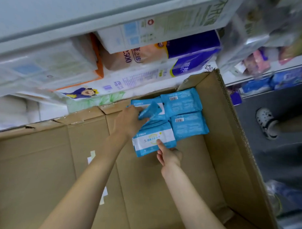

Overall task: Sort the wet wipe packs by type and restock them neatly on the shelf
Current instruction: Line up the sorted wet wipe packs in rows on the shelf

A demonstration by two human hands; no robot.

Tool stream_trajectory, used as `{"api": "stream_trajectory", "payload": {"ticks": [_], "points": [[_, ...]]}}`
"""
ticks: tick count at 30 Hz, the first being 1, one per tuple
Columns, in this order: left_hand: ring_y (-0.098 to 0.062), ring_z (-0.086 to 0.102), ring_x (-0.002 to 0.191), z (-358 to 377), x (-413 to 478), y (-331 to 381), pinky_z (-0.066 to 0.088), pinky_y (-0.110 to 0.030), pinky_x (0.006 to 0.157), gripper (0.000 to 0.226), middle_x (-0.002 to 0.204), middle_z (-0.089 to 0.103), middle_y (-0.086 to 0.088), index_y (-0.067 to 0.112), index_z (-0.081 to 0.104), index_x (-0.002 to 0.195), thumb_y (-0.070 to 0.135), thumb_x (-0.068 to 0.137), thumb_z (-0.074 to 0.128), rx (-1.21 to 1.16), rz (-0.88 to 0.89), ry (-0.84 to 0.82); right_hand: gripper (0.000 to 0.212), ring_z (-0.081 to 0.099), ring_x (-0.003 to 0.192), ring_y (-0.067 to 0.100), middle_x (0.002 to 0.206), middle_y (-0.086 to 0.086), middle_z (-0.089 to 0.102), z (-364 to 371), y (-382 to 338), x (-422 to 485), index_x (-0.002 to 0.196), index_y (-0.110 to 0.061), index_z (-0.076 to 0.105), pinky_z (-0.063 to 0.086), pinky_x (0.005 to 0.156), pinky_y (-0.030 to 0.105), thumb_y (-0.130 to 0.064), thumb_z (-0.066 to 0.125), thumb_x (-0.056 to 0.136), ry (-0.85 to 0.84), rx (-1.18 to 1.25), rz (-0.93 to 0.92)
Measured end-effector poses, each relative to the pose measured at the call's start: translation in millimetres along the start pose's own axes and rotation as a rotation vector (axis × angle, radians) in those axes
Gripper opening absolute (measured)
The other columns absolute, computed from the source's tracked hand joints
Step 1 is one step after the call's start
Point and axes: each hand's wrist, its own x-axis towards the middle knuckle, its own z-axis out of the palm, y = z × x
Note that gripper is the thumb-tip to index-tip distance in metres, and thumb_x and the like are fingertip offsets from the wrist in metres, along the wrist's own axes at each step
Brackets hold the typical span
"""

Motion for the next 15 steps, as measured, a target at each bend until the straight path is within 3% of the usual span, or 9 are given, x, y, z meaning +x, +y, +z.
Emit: {"api": "stream_trajectory", "payload": {"ticks": [2,4,8,11,13,15], "points": [[-0.030,0.063,0.076,-4,-25,-10,0.046,-0.044,0.064,0.021,0.069,0.059,-0.007,0.018,0.055,0.067,0.033,0.082,0.061,-0.308,-0.152,-0.020,0.026,0.051,0.055,0.008,0.066,0.001,0.057,-8,1,-4,0.072,-0.012,0.054,0.048,0.044,0.012,-0.010,0.080,0.076,0.000,-0.033,-0.029],[-0.023,0.065,0.074,-14,-56,-16,0.053,-0.046,0.071,0.022,0.078,0.069,-0.010,0.015,0.065,0.079,0.036,0.079,0.061,-0.584,-0.282,0.003,0.026,0.048,0.051,0.007,0.062,0.001,0.056,-20,4,-10,0.069,-0.012,0.054,0.045,0.043,0.013,-0.006,0.079,0.076,-0.040,-0.085,-0.058],[-0.014,0.071,0.078,-24,-133,-24,0.058,-0.031,0.069,0.018,0.092,0.073,-0.002,0.010,0.067,0.106,0.017,0.090,0.065,-1.043,-0.476,0.046,0.012,0.041,0.040,0.002,0.061,0.000,0.059,-54,18,-34,0.081,-0.006,0.067,0.040,0.044,0.013,0.005,0.071,0.079,-0.252,-0.102,-0.100],[-0.024,0.071,0.088,-33,-195,-24,0.059,-0.039,0.076,0.024,0.103,0.072,-0.012,0.005,0.061,0.116,0.010,0.093,0.056,-1.419,-0.545,-0.002,0.015,0.056,0.056,0.008,0.079,0.004,0.070,-86,31,-62,0.093,-0.004,0.070,0.049,0.054,0.015,0.001,0.070,0.079,-0.457,-0.109,-0.171],[-0.029,0.069,0.095,-36,-237,-23,0.057,-0.044,0.082,0.028,0.110,0.068,-0.021,0.002,0.056,0.121,0.006,0.095,0.048,-1.587,-0.508,-0.052,0.039,0.069,0.075,0.014,0.093,0.007,0.074,-107,41,-86,0.100,-0.005,0.069,0.055,0.065,0.020,-0.017,0.084,0.066,-0.598,-0.106,-0.204],[-0.034,0.066,0.102,-37,-279,-21,0.054,-0.048,0.087,0.033,0.116,0.064,-0.027,-0.001,0.053,0.124,0.005,0.093,0.045,-1.719,-0.468,-0.087,0.070,0.070,0.089,0.019,0.105,0.011,0.072,-124,55,-111,0.107,-0.004,0.066,0.058,0.074,0.027,-0.030,0.093,0.049,-0.701,-0.096,-0.194]]}}
